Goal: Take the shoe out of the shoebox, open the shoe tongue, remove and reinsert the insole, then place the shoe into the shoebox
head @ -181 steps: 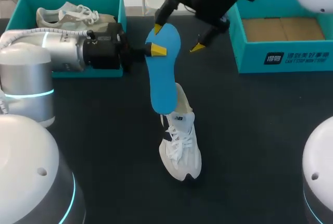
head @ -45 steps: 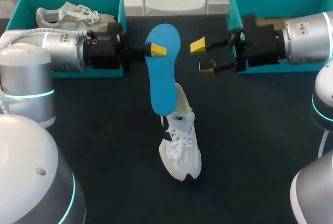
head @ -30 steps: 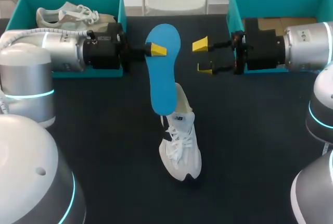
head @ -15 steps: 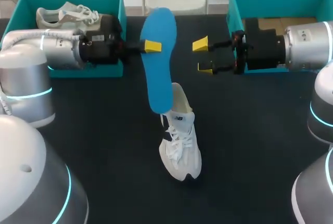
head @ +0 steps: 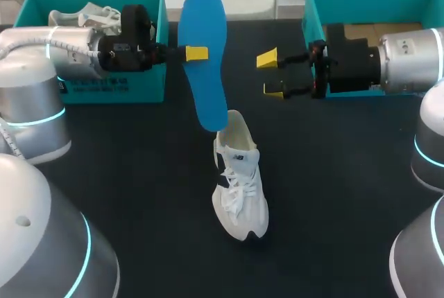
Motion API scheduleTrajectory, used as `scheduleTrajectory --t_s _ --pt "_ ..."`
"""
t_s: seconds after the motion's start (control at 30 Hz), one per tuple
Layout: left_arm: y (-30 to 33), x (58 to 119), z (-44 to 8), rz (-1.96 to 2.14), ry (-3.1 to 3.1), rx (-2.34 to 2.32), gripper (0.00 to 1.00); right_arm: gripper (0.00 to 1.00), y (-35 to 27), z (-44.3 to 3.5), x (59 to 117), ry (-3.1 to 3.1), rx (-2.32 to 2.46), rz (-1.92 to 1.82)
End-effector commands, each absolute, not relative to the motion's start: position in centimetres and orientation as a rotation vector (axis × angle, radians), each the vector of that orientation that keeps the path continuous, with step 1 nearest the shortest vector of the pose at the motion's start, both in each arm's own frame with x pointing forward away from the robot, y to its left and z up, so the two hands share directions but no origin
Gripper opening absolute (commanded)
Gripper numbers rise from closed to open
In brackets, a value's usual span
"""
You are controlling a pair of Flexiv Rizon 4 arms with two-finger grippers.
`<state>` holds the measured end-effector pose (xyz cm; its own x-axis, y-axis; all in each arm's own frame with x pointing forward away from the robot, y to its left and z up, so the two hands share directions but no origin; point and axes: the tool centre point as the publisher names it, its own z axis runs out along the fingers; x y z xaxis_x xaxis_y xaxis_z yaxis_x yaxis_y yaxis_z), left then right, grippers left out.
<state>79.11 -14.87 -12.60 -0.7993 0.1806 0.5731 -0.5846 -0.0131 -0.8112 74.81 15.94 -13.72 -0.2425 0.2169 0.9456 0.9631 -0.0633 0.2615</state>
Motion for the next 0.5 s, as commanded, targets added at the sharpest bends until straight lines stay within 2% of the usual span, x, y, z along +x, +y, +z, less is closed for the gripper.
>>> scheduleTrajectory --t_s 0.03,0.23,0.33,0.5 --pt "-14.79 79.97 -12.95 2.393 -2.054 -0.481 0.0 1.0 16.21 -13.76 74.86 -1.514 -1.304 -1.364" --pt "-14.58 80.36 -13.18 2.409 -2.159 -0.71 0.0 1.0 16.21 -13.76 74.86 -1.514 -1.304 -1.364" --pt "-14.33 79.99 -12.7 2.378 -2.166 -0.511 0.0 1.0 16.21 -13.76 74.86 -1.514 -1.304 -1.364" --pt "-14.33 79.99 -12.7 2.378 -2.166 -0.511 0.0 1.0 16.21 -13.76 74.86 -1.514 -1.304 -1.364"
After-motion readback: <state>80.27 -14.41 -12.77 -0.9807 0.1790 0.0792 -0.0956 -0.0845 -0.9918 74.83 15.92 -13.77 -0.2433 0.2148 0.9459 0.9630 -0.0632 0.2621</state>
